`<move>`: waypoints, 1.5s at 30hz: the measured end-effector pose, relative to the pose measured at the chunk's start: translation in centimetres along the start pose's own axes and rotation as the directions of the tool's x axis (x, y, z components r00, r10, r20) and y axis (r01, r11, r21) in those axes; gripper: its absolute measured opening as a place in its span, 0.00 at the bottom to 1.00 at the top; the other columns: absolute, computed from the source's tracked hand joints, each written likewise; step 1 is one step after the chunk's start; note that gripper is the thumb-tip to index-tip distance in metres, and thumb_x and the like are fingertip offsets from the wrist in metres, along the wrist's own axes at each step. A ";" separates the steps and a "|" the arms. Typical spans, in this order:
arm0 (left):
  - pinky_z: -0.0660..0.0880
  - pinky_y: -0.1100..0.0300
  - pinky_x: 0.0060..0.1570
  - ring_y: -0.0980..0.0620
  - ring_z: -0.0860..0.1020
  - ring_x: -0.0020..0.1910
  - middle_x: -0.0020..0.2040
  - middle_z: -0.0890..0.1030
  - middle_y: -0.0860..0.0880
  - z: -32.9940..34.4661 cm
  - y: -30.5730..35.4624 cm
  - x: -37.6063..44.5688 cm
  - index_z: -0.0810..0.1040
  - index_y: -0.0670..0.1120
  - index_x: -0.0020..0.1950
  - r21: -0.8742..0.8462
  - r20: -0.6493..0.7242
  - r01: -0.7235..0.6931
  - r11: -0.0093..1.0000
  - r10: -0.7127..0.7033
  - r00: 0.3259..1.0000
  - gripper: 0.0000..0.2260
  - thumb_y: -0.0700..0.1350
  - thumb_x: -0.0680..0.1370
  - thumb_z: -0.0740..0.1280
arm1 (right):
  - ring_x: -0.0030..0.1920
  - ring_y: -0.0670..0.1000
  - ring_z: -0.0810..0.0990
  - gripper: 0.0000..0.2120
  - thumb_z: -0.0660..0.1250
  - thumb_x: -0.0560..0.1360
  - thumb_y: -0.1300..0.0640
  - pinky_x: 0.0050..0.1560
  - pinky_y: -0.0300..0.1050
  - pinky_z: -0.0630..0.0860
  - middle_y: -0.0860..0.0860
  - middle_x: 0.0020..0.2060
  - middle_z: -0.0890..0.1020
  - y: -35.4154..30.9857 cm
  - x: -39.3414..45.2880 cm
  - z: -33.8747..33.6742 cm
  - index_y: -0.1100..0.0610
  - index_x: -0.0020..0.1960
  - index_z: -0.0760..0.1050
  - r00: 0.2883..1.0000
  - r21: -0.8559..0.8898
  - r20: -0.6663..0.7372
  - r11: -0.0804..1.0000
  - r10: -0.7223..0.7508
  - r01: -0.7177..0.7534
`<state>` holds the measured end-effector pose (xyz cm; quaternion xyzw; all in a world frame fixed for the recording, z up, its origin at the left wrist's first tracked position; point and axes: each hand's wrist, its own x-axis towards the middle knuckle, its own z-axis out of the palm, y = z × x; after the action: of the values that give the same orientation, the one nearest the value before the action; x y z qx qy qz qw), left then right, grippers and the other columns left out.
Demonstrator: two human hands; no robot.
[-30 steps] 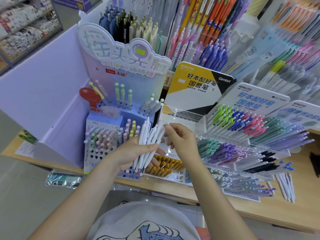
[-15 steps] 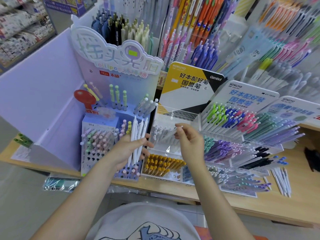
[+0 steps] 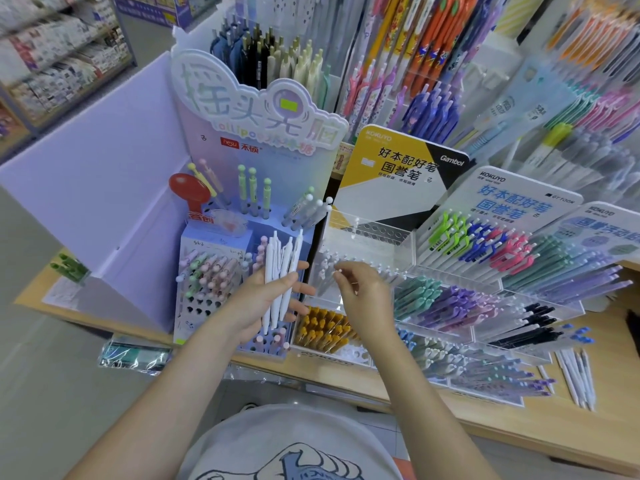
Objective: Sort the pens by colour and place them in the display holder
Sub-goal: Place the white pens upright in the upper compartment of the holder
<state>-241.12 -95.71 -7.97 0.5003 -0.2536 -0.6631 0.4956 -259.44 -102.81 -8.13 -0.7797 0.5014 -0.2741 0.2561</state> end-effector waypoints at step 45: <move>0.70 0.60 0.23 0.50 0.75 0.28 0.39 0.82 0.44 2.6 0.4 1.7 0.75 0.40 0.58 0.058 -0.128 0.018 0.998 -0.010 0.992 0.07 0.42 0.82 0.64 | 0.45 0.46 0.82 0.09 0.67 0.79 0.59 0.47 0.40 0.79 0.48 0.44 0.84 2.5 1.1 -2.5 0.56 0.56 0.83 0.978 0.277 -0.072 0.946 0.198 -0.171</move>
<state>-243.33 -97.80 -7.34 0.5577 -0.2374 -0.6255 0.4912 -262.34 -105.03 -7.85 -0.6729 0.5423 -0.3526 0.3590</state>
